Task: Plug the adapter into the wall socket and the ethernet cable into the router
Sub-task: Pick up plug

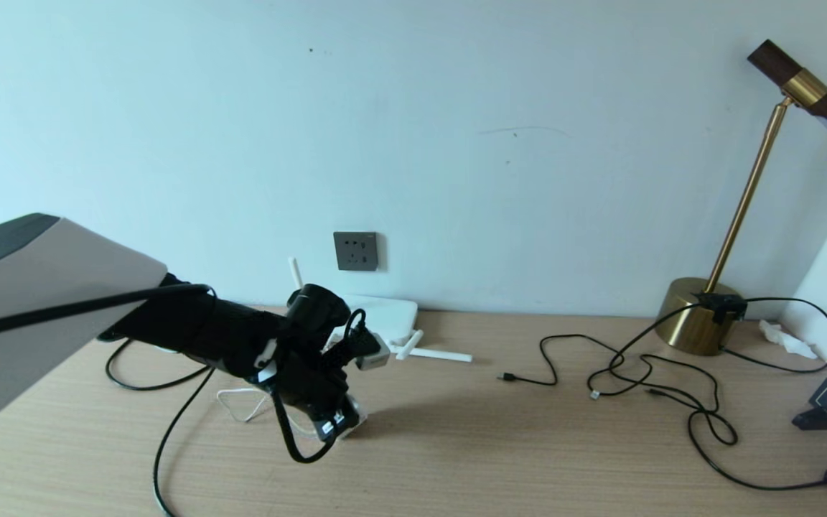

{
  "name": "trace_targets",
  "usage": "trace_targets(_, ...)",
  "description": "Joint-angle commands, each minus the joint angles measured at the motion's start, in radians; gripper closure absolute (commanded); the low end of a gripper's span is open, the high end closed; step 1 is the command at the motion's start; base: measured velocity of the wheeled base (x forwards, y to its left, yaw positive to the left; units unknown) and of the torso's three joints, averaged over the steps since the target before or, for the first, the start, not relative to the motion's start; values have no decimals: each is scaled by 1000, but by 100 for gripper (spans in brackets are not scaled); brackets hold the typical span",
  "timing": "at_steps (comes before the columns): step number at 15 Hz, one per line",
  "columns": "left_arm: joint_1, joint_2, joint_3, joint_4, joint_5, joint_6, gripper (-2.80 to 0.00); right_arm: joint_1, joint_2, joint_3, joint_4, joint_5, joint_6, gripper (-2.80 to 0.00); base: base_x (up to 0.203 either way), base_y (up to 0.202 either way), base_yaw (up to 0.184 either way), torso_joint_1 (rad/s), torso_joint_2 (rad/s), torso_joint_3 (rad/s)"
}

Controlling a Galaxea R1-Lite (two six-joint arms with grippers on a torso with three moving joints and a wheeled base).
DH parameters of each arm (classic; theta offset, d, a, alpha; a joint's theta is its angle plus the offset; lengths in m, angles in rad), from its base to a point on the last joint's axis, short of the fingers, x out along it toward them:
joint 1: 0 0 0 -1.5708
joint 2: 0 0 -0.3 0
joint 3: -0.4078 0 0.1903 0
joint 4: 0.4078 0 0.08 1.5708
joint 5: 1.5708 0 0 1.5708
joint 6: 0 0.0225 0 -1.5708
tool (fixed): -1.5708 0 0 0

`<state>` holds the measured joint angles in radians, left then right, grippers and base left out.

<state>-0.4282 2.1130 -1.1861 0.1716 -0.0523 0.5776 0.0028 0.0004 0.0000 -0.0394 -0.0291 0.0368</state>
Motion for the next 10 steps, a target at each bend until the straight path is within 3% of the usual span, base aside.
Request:
trace_targets(1,-6,-1,14,3,0,2,0,0,1,11,-1,0,0,0,0,0,0,0,0,0)
trace_targets(6,-7,-37,25,-12,-11,-7,0,0,0,11,0,0,0,0,0,0,0,0,0,0)
trace_targets(10,-6,-92,69,-197,-8,-170,0,0,0,11,-1,0,0,0,0,0,0,0,0,0)
